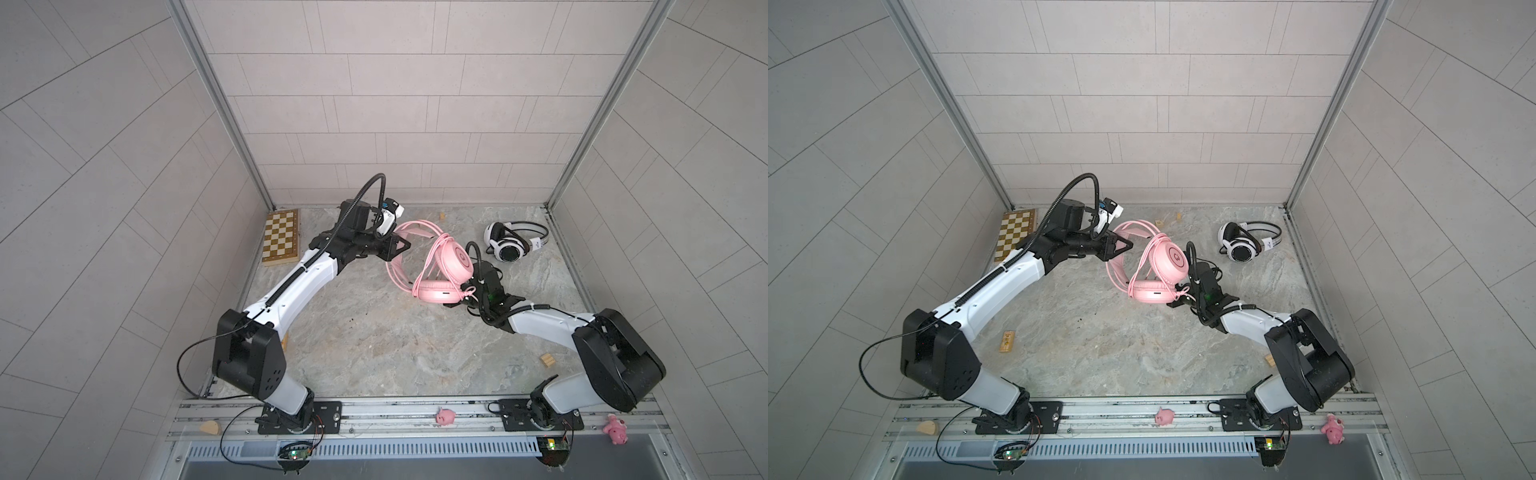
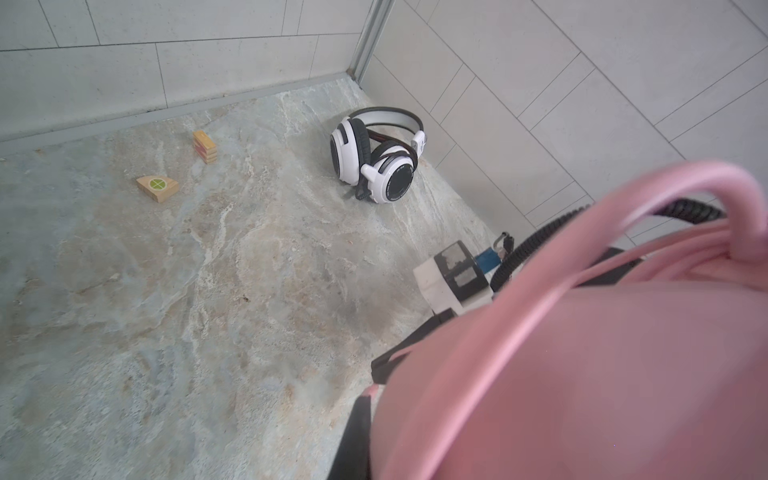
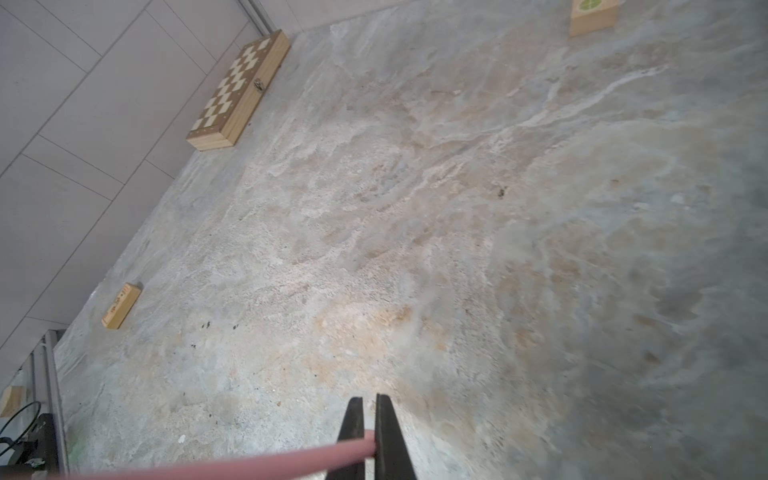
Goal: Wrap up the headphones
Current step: 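Raise the headset with the left gripper while the right gripper pulls cable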
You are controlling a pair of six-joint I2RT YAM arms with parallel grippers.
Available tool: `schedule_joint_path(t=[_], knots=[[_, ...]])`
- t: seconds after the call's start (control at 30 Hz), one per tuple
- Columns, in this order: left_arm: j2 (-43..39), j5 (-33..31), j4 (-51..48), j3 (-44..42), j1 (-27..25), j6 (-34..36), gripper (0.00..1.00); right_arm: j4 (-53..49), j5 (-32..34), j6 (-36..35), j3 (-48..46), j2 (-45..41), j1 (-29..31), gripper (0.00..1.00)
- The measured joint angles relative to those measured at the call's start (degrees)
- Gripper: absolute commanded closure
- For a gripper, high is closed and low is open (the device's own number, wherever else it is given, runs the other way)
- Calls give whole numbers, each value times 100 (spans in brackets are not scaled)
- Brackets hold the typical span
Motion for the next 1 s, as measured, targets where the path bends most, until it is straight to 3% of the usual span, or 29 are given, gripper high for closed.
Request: schedule_joint_path(t=[0.17, 0.33, 0.63, 1.0], knots=[[-37, -37, 1735, -879, 26, -1244, 100, 986, 4, 621, -247, 46, 175, 97], [-369, -643, 2846, -1578, 46, -1921, 100, 1808, 44, 1375, -514, 74, 170, 95], [-763, -2122, 3248, -1902, 254, -2841, 100, 2249, 439, 2258, -365, -70, 575, 96], [-752, -2787, 3250, -1921, 387, -3423, 100, 2232, 363, 3202, -74, -278, 765, 97]])
